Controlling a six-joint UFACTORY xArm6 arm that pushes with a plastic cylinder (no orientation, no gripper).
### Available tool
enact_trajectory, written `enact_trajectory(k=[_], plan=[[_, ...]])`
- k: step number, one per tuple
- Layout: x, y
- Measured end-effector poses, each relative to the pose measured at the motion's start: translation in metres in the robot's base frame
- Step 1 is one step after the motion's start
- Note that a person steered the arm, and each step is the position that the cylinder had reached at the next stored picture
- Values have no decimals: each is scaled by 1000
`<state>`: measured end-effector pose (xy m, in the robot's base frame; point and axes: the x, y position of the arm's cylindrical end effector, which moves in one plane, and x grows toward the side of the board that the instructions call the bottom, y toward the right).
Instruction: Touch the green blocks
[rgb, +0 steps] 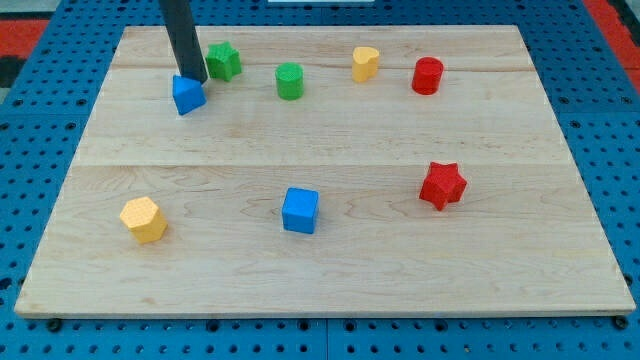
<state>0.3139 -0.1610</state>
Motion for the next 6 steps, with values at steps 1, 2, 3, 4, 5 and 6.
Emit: enact_trajectory(k=[1,2,3,4,5,6], plan=[[-19,86],[-34,105],[-36,41],[-61,12],[-66,34],[-72,119]])
